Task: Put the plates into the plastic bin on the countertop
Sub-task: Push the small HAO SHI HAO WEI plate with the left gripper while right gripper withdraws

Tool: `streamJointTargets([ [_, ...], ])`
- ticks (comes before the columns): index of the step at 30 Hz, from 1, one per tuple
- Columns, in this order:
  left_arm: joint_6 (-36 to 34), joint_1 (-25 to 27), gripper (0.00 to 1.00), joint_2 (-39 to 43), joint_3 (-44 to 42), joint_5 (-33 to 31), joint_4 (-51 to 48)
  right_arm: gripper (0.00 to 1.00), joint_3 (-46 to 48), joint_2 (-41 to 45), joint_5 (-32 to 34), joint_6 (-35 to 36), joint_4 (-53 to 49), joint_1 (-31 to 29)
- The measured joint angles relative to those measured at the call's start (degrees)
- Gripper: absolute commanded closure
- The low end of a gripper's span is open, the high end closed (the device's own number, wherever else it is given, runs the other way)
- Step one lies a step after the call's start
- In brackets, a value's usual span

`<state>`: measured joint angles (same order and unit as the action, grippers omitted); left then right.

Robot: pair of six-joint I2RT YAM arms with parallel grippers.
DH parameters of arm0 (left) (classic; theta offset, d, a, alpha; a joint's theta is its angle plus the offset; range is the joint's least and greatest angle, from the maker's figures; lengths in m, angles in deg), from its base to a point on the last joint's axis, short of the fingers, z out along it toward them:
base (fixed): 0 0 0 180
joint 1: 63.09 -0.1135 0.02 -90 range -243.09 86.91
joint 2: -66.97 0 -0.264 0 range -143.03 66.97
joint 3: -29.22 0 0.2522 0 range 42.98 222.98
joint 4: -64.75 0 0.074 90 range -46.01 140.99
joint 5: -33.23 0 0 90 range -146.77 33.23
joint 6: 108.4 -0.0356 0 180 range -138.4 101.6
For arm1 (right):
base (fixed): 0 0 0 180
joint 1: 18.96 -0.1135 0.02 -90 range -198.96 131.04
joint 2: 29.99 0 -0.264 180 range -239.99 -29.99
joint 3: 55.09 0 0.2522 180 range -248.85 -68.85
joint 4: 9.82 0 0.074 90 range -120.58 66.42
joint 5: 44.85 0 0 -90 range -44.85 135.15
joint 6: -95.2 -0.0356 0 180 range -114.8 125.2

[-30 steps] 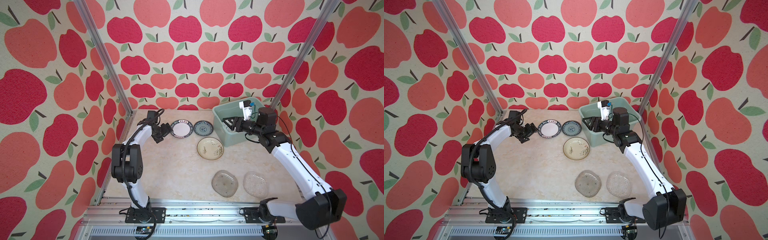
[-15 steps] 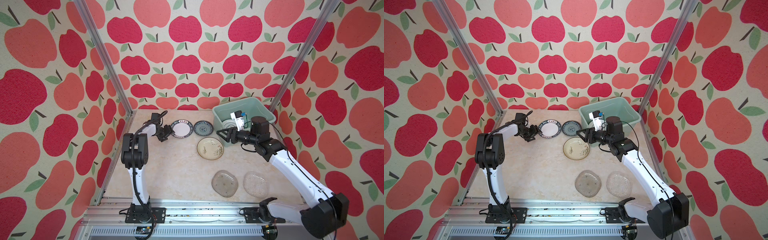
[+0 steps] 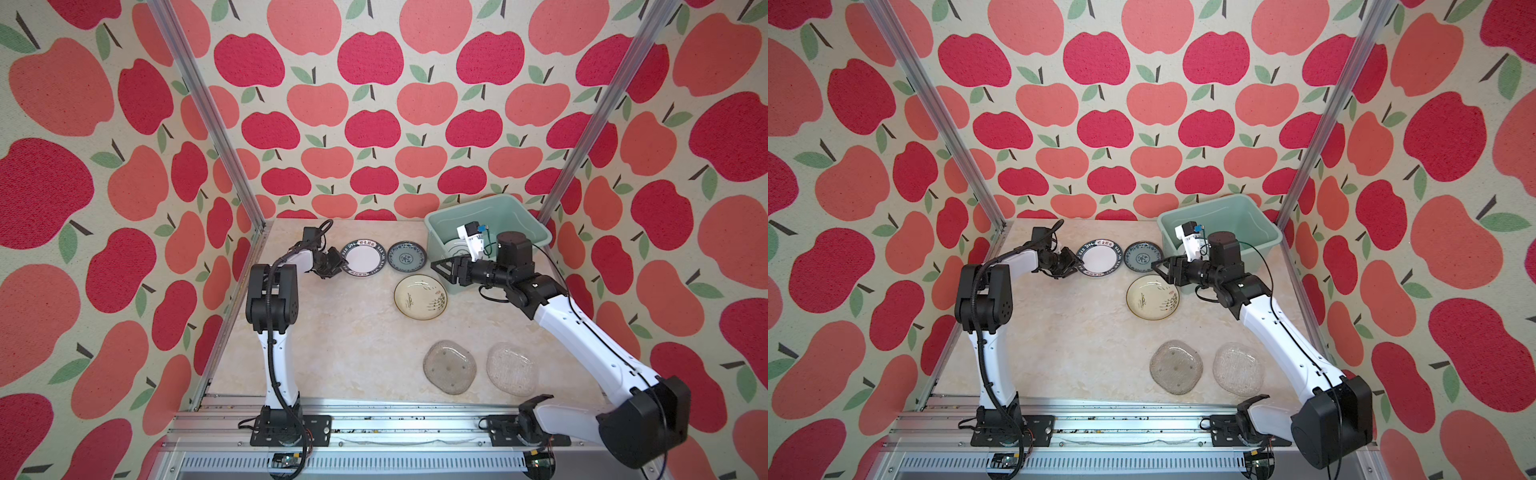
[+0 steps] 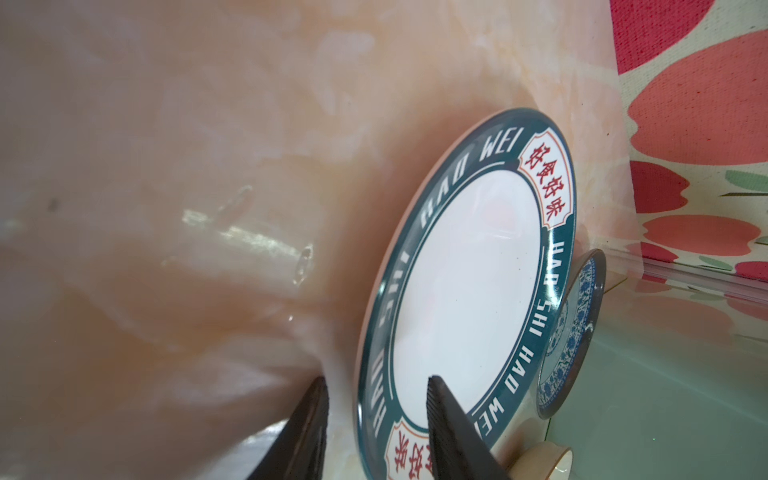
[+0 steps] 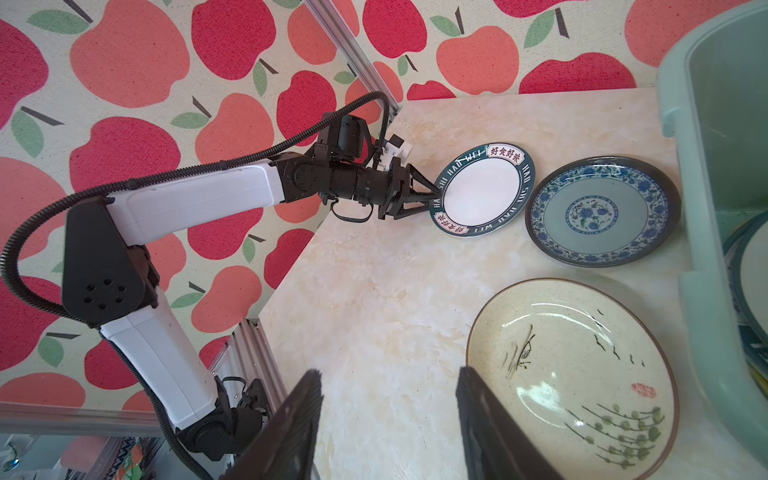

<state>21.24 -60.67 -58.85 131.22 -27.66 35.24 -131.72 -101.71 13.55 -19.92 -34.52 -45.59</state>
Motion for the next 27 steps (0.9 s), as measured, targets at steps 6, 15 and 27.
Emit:
streamJointTargets([
  [6, 1.1, 0.0, 0.78, -0.9, 0.1, -0.3, 1.7, 0.46, -0.8, -0.2, 0.7, 0.0, -1.2, 0.0],
  [15, 2.0, -0.1, 0.99, -1.0, -1.6, -0.1, 5.4, 0.48, -2.0, -0.7, 1.9, 0.2, -2.8, -0.2],
  [27, 6.0, -2.6, 1.00, 12.9, -15.1, -1.8, 7.4, 0.47, -6.8, -1.8, 2.8, 0.2, -5.9, -0.4],
])
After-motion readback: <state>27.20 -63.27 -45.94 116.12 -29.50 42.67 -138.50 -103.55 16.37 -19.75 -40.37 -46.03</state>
